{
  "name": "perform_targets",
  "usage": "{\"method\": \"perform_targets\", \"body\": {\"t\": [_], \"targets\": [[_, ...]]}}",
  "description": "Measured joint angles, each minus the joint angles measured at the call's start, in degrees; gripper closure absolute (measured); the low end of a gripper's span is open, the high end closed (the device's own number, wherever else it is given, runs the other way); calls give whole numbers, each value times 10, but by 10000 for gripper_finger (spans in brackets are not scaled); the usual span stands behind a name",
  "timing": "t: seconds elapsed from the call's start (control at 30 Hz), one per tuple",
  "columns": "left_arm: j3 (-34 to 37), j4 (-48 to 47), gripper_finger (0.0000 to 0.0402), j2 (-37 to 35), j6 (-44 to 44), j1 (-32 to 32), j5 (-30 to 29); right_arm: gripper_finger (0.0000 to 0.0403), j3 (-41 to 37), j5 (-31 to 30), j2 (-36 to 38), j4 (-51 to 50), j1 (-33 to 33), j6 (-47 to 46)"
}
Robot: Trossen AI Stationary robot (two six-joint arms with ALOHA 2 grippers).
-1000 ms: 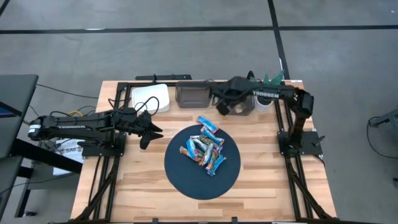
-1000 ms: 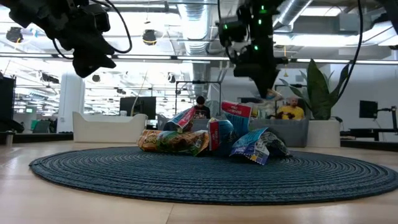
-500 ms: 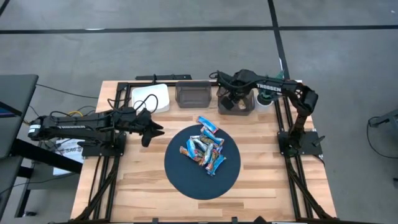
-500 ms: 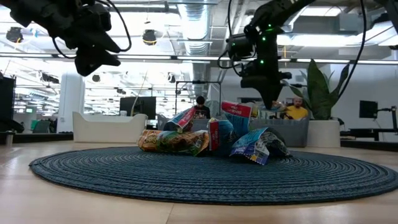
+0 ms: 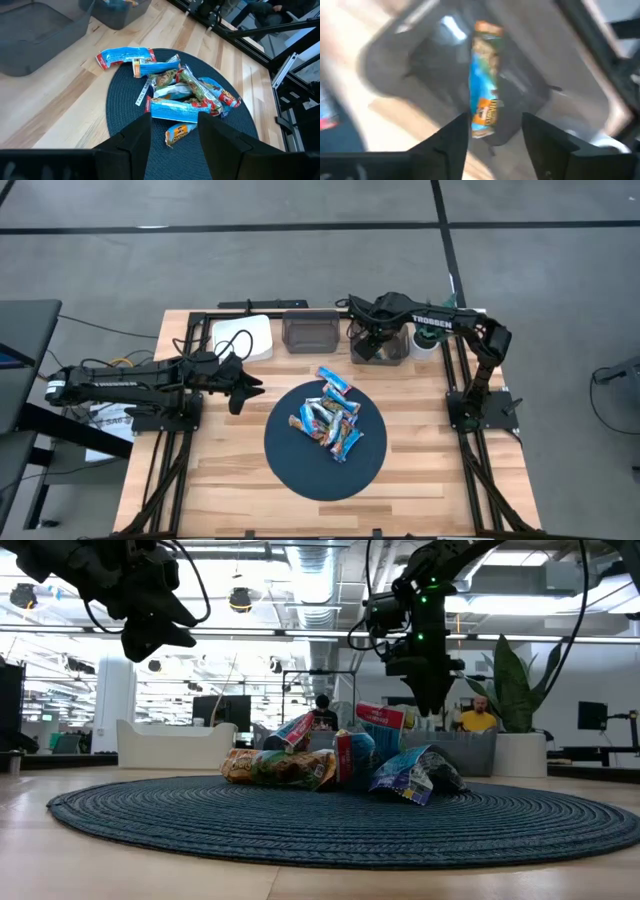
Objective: Pick and place Granola Bars by type
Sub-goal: Put the yellow granola bar into the right black bin
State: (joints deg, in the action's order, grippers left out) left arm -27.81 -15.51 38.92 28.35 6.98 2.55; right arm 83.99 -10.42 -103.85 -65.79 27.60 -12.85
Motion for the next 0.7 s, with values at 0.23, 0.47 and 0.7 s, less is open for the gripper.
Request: {"method": "perform_targets", "body": {"t": [0.23,0.47,0.7], "targets": [[0,0,248,0,0,0,0,198,1,203,25,66,-55,3],[0,0,248,0,0,0,0,208,1,217,48,87,-136,-36],[0,-1,248,0,-18,0,18,227,-7,207,13,133,-211,-47]]}}
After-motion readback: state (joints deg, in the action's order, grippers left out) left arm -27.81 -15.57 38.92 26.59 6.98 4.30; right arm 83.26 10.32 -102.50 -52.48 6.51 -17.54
